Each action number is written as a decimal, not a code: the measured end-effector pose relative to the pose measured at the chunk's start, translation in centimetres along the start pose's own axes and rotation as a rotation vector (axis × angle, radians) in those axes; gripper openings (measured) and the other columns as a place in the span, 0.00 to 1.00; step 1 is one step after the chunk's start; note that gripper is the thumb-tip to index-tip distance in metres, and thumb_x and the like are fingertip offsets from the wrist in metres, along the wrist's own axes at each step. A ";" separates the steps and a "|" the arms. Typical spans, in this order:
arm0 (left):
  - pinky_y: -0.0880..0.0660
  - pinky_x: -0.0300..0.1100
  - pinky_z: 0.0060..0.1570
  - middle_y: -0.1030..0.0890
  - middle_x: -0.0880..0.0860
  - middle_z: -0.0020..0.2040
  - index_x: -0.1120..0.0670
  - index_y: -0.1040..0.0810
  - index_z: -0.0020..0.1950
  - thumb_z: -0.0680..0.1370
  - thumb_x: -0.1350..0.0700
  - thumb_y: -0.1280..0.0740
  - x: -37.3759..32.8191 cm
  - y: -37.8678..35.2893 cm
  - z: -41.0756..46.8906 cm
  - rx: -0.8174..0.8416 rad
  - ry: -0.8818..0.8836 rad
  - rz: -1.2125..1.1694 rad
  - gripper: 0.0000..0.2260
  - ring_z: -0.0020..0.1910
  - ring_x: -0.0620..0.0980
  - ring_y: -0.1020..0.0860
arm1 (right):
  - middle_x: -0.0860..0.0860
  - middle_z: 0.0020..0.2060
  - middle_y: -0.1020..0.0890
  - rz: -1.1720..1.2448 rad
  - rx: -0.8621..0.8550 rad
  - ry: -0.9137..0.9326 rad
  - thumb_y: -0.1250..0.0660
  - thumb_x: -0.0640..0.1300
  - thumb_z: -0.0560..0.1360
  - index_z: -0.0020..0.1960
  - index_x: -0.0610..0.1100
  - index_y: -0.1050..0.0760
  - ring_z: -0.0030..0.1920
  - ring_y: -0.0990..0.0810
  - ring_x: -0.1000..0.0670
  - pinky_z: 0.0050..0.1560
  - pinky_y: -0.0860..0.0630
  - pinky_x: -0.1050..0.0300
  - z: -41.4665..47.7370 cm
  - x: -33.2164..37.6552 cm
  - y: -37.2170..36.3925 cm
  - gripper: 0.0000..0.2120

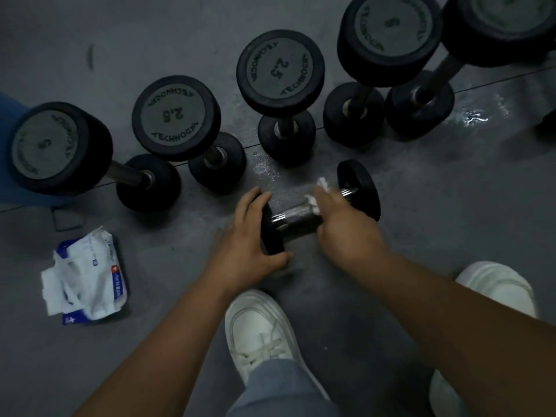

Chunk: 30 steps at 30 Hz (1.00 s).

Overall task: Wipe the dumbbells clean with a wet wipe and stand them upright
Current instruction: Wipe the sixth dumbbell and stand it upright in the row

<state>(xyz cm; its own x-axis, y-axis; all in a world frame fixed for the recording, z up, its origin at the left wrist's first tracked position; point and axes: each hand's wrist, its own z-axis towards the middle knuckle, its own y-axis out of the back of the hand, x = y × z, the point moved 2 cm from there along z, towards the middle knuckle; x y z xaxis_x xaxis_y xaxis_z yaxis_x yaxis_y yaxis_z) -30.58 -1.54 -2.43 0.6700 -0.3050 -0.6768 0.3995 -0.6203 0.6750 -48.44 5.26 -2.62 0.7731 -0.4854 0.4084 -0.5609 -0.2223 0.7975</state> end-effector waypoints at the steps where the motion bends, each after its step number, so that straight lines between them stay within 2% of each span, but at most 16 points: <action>1: 0.41 0.30 0.66 0.50 0.41 0.78 0.49 0.44 0.78 0.66 0.49 0.20 -0.2 -0.2 -0.4 0.012 0.015 -0.008 0.47 0.73 0.40 0.42 | 0.59 0.78 0.50 -0.005 -0.009 -0.016 0.39 0.39 0.75 0.77 0.57 0.50 0.59 0.21 0.44 0.54 0.25 0.49 -0.4 -0.3 -0.1 0.36; 3: 0.42 0.28 0.64 0.51 0.41 0.78 0.48 0.45 0.79 0.67 0.50 0.21 -0.6 -0.5 -1.3 0.028 0.040 -0.009 0.47 0.74 0.40 0.43 | 0.58 0.78 0.51 -0.041 0.086 0.114 0.38 0.41 0.75 0.78 0.56 0.52 0.58 0.21 0.43 0.53 0.25 0.50 -2.3 0.6 -1.0 0.37; 5: 0.37 0.36 0.66 0.53 0.39 0.79 0.47 0.47 0.80 0.68 0.49 0.21 -0.8 -0.7 -2.1 0.047 0.059 -0.001 0.48 0.75 0.41 0.43 | 0.57 0.78 0.51 -0.084 0.155 0.200 0.37 0.41 0.75 0.78 0.55 0.53 0.58 0.21 0.43 0.52 0.25 0.50 -3.5 0.6 -1.8 0.38; 8: 0.30 0.46 0.67 0.55 0.34 0.77 0.45 0.48 0.80 0.67 0.46 0.22 -1.6 -1.0 -3.5 0.093 0.077 0.036 0.49 0.75 0.43 0.40 | 0.59 0.78 0.53 -0.068 0.059 0.020 0.40 0.39 0.76 0.78 0.54 0.50 0.61 0.22 0.46 0.53 0.24 0.51 -3.3 -1.9 -1.0 0.35; 9: 0.28 0.48 0.65 0.56 0.34 0.77 0.44 0.48 0.80 0.67 0.46 0.22 -1.9 -1.2 -4.0 0.106 0.074 0.048 0.48 0.75 0.43 0.40 | 0.58 0.78 0.52 -0.077 0.063 0.023 0.40 0.39 0.75 0.78 0.54 0.50 0.61 0.22 0.47 0.53 0.24 0.51 -3.7 -1.8 -1.0 0.36; 12: 0.26 0.47 0.63 0.57 0.34 0.77 0.44 0.49 0.79 0.68 0.45 0.23 -2.5 -1.8 -5.1 0.138 0.076 0.080 0.48 0.75 0.44 0.39 | 0.54 0.78 0.45 -0.110 0.207 0.223 0.39 0.41 0.76 0.77 0.56 0.52 0.59 0.21 0.45 0.53 0.23 0.50 -6.0 -1.0 -2.7 0.35; 13: 0.26 0.47 0.63 0.57 0.34 0.78 0.44 0.50 0.79 0.68 0.44 0.24 -2.5 -2.0 -5.4 0.152 0.078 0.100 0.48 0.75 0.44 0.39 | 0.53 0.77 0.42 -0.095 0.226 0.201 0.41 0.42 0.77 0.77 0.57 0.52 0.59 0.21 0.45 0.55 0.23 0.50 -6.1 -1.5 -2.8 0.34; 15: 0.26 0.47 0.64 0.58 0.35 0.78 0.44 0.50 0.79 0.67 0.43 0.24 -2.7 -2.5 -6.1 0.175 0.080 0.140 0.49 0.75 0.45 0.39 | 0.52 0.76 0.38 -0.037 0.134 0.065 0.43 0.41 0.78 0.77 0.57 0.53 0.62 0.22 0.45 0.57 0.24 0.49 -6.1 -3.3 -2.2 0.33; 17: 0.27 0.46 0.63 0.59 0.36 0.78 0.44 0.51 0.80 0.67 0.41 0.24 -2.9 -3.0 -6.7 0.198 0.064 0.186 0.50 0.75 0.45 0.39 | 0.54 0.78 0.44 -0.071 0.124 0.050 0.44 0.38 0.78 0.78 0.53 0.52 0.62 0.22 0.46 0.55 0.23 0.50 -7.0 -3.3 -2.3 0.33; 19: 0.29 0.42 0.62 0.60 0.37 0.78 0.44 0.52 0.80 0.67 0.40 0.24 -3.1 -3.5 -7.3 0.228 0.047 0.225 0.50 0.76 0.45 0.41 | 0.54 0.78 0.48 -0.105 0.216 0.146 0.43 0.39 0.79 0.79 0.52 0.52 0.59 0.22 0.45 0.54 0.23 0.50 -8.6 -2.3 -3.0 0.32; 22: 0.32 0.40 0.67 0.61 0.38 0.79 0.44 0.54 0.80 0.67 0.38 0.24 -3.1 -3.7 -7.6 0.278 0.018 0.266 0.51 0.77 0.44 0.44 | 0.53 0.78 0.50 -0.113 0.266 0.160 0.41 0.38 0.79 0.78 0.52 0.50 0.63 0.24 0.46 0.57 0.24 0.49 -8.9 -2.3 -2.5 0.32; 24: 0.35 0.41 0.70 0.56 0.39 0.80 0.42 0.52 0.80 0.66 0.37 0.24 -2.3 -3.3 -7.0 0.315 0.034 0.223 0.51 0.77 0.42 0.44 | 0.51 0.78 0.50 -0.165 0.241 0.142 0.41 0.37 0.78 0.79 0.49 0.51 0.63 0.24 0.46 0.53 0.24 0.51 -8.2 -2.4 -2.0 0.33; 26: 0.36 0.42 0.72 0.46 0.39 0.79 0.39 0.46 0.78 0.65 0.35 0.24 -0.9 -1.9 -5.7 0.253 0.089 0.082 0.48 0.76 0.41 0.40 | 0.51 0.78 0.51 -0.157 0.175 0.132 0.41 0.38 0.79 0.79 0.48 0.52 0.62 0.24 0.47 0.51 0.24 0.52 -6.9 -2.1 -1.6 0.33; 28: 0.31 0.48 0.70 0.33 0.40 0.74 0.39 0.35 0.73 0.68 0.33 0.29 0.3 -0.4 -4.4 0.008 0.103 -0.010 0.36 0.71 0.42 0.32 | 0.55 0.78 0.50 -0.040 0.070 0.089 0.42 0.38 0.80 0.78 0.47 0.47 0.63 0.24 0.52 0.53 0.23 0.54 -5.0 -1.6 -1.0 0.29; 30: 0.28 0.52 0.66 0.30 0.43 0.71 0.44 0.30 0.70 0.74 0.35 0.35 0.4 0.4 -3.1 -0.188 0.056 0.010 0.27 0.68 0.43 0.29 | 0.58 0.77 0.45 0.066 -0.037 0.079 0.44 0.40 0.81 0.75 0.48 0.39 0.66 0.26 0.55 0.59 0.25 0.56 -2.7 -1.5 -0.3 0.22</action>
<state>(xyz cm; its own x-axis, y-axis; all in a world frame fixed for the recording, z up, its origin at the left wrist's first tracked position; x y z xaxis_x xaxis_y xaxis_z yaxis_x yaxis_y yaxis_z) -28.24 0.32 -1.49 0.7058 -0.2668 -0.6563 0.4991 -0.4702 0.7279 -48.64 8.28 -2.25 0.7565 -0.4293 0.4934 -0.6014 -0.1602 0.7827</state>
